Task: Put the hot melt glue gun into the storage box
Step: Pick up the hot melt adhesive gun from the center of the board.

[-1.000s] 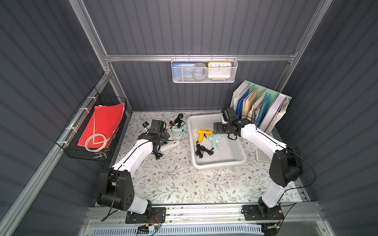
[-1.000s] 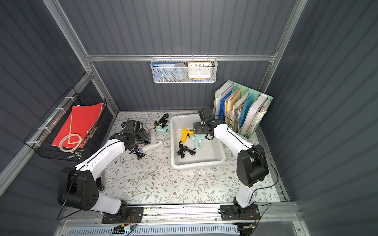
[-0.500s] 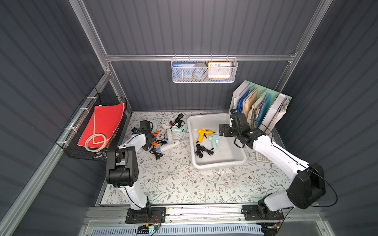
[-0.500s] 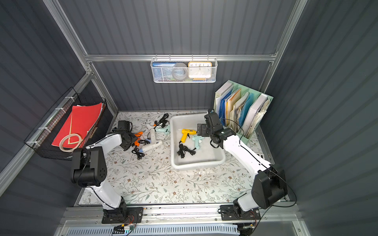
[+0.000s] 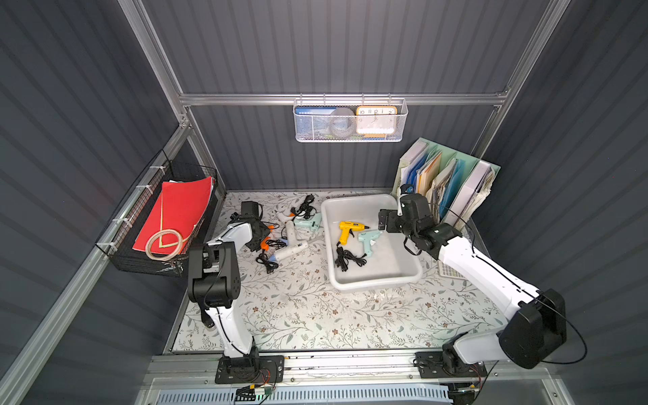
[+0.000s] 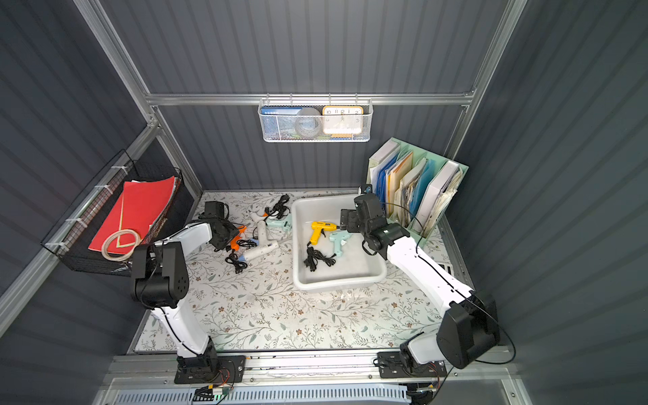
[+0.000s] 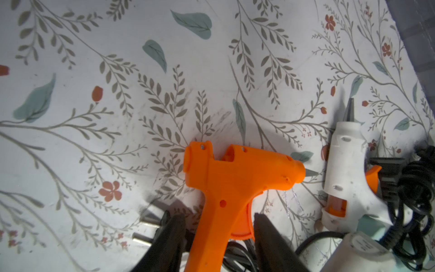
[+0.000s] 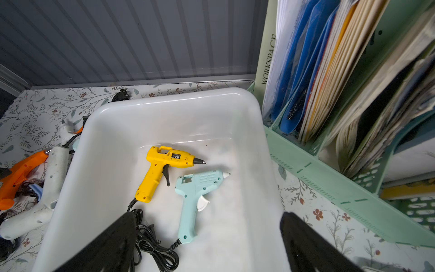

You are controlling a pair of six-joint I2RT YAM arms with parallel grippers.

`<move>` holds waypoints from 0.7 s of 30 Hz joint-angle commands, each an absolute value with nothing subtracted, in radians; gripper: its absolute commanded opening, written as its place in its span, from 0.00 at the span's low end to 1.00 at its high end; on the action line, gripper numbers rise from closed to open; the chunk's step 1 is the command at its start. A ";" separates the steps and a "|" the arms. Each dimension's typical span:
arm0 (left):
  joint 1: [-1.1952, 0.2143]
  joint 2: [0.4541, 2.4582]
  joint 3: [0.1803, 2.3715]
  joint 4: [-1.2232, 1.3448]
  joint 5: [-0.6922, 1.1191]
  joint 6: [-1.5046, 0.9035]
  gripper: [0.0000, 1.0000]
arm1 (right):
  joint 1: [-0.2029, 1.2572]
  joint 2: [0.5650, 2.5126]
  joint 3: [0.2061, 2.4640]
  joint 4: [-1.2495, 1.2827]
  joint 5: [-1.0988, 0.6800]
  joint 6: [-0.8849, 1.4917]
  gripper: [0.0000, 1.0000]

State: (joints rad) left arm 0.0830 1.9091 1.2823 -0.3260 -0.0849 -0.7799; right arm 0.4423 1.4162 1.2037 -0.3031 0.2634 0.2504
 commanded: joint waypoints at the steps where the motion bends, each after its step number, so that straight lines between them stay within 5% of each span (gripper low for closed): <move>1: 0.081 1.931 1.302 -0.330 -0.070 -0.732 0.49 | 0.448 1.422 1.193 -0.286 0.282 0.254 0.99; 7: 0.080 1.946 1.297 -0.362 -0.065 -0.715 0.41 | 0.451 1.417 1.192 -0.278 0.284 0.253 0.99; 21: 0.078 2.011 1.296 -0.389 -0.042 -0.700 0.45 | 0.463 1.416 1.201 -0.265 0.290 0.255 0.99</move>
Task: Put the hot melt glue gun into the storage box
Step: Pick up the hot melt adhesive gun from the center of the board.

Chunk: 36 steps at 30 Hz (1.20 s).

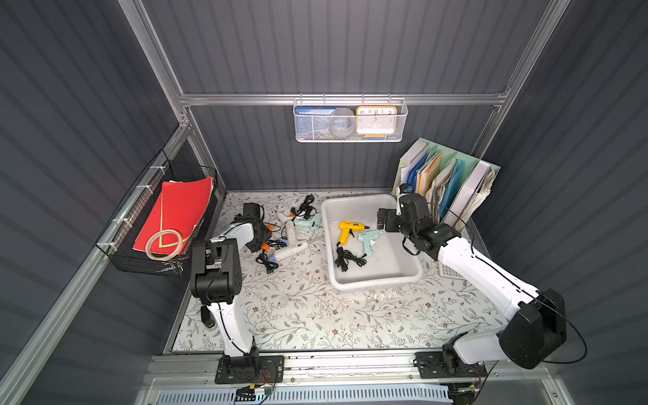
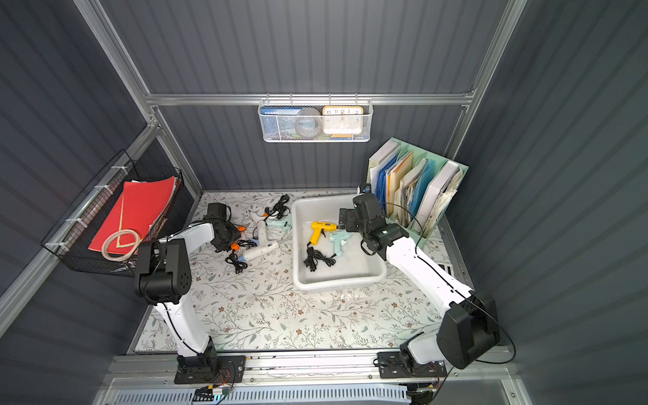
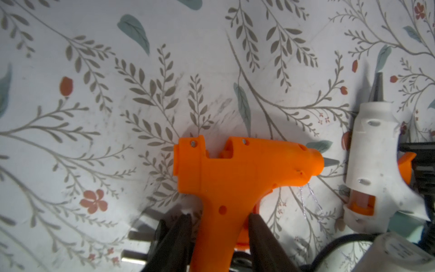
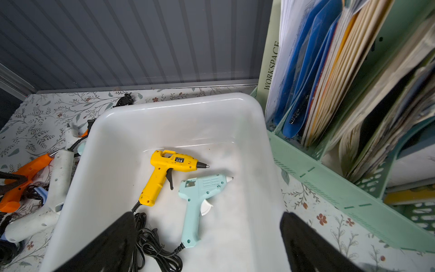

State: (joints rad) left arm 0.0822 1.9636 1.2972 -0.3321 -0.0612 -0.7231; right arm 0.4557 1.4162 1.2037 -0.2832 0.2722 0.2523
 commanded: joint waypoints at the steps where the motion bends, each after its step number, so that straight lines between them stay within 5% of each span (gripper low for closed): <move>1: 0.078 2.014 1.296 -0.388 -0.041 -0.700 0.45 | 0.463 1.416 1.203 -0.265 0.291 0.253 0.99; 10: 0.078 2.021 1.299 -0.404 -0.057 -0.696 0.42 | 0.468 1.425 1.213 -0.261 0.295 0.247 0.99; 15: 0.073 2.011 1.301 -0.435 -0.055 -0.685 0.58 | 0.473 1.426 1.220 -0.257 0.303 0.237 0.99; 25: 0.063 2.006 1.305 -0.492 -0.097 -0.658 0.57 | 0.478 1.427 1.219 -0.247 0.310 0.229 0.99; 36: 0.062 2.044 1.382 -0.497 -0.062 -0.631 0.84 | 0.480 1.417 1.207 -0.251 0.309 0.233 0.99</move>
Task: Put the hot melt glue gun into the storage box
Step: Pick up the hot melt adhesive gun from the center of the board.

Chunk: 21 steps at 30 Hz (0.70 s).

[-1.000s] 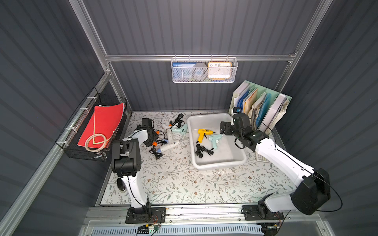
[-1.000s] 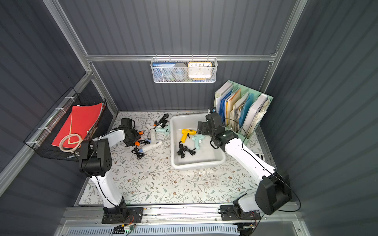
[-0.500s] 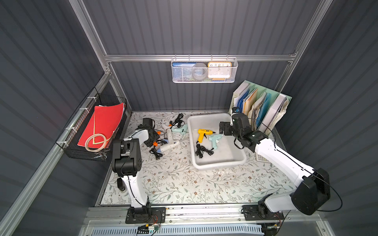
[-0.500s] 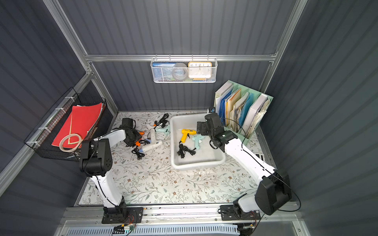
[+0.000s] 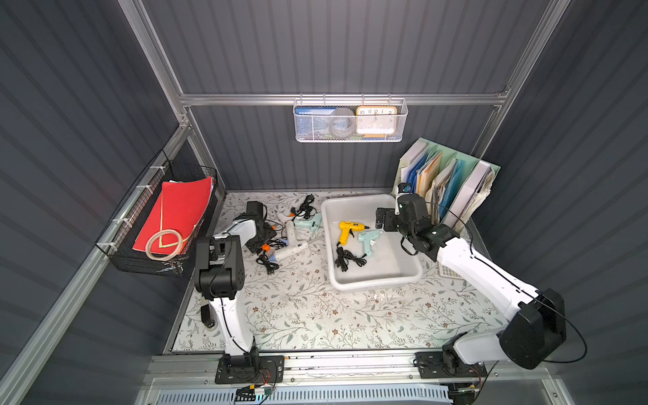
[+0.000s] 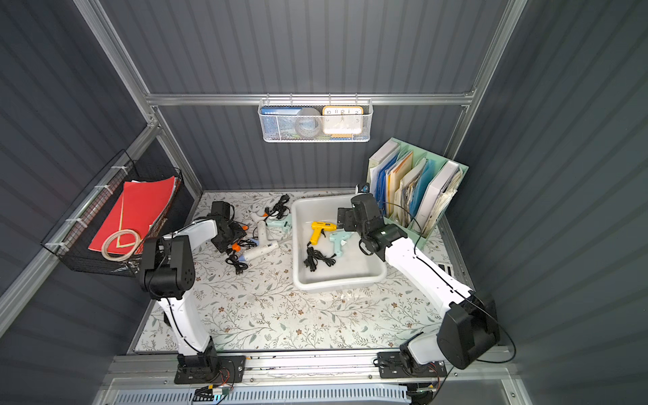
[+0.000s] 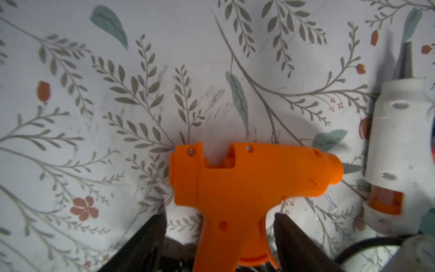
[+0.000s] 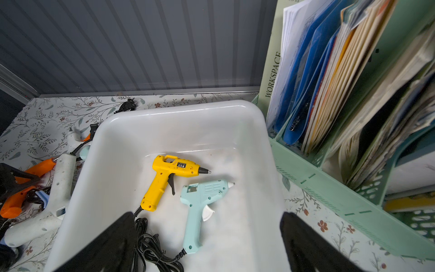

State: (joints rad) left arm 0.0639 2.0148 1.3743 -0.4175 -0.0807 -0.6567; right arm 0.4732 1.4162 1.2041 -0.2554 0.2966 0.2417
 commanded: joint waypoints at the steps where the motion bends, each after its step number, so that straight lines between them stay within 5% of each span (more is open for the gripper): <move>1: 0.061 2.043 1.383 -0.498 -0.060 -0.627 0.87 | 0.480 1.417 1.207 -0.251 0.309 0.232 0.99; 8: 0.061 2.065 1.438 -0.539 -0.086 -0.614 0.91 | 0.482 1.428 1.213 -0.246 0.298 0.235 0.99; 21: 0.037 2.143 1.521 -0.612 -0.115 -0.574 0.71 | 0.484 1.402 1.207 -0.242 0.330 0.222 0.99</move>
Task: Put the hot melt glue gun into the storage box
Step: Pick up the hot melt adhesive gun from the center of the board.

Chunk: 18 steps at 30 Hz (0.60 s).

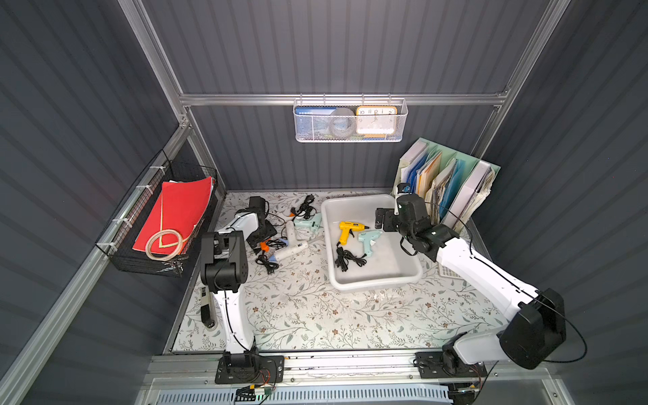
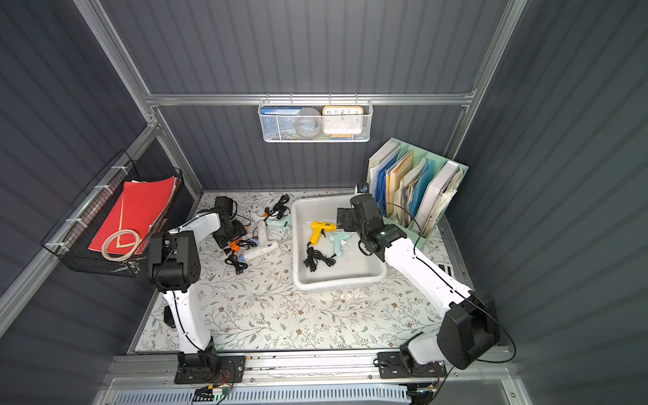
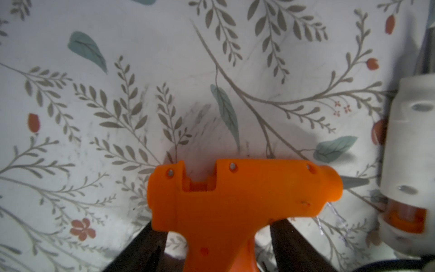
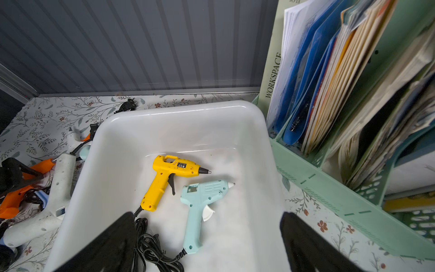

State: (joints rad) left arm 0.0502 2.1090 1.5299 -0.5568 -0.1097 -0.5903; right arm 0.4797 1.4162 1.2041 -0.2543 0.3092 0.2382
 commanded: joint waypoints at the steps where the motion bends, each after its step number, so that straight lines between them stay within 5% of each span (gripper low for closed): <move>1: 0.035 2.139 1.517 -0.612 -0.118 -0.576 0.70 | 0.484 1.402 1.207 -0.242 0.331 0.221 0.99; 18: 0.026 1.984 1.448 -0.539 -0.173 -0.603 0.23 | 0.487 1.399 1.210 -0.223 0.310 0.226 0.99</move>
State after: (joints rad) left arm 0.0338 2.0529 1.4635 -0.5415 -0.1616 -0.5922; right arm 0.4820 1.4158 1.2041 -0.2375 0.3149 0.2260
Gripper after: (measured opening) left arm 0.322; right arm 0.990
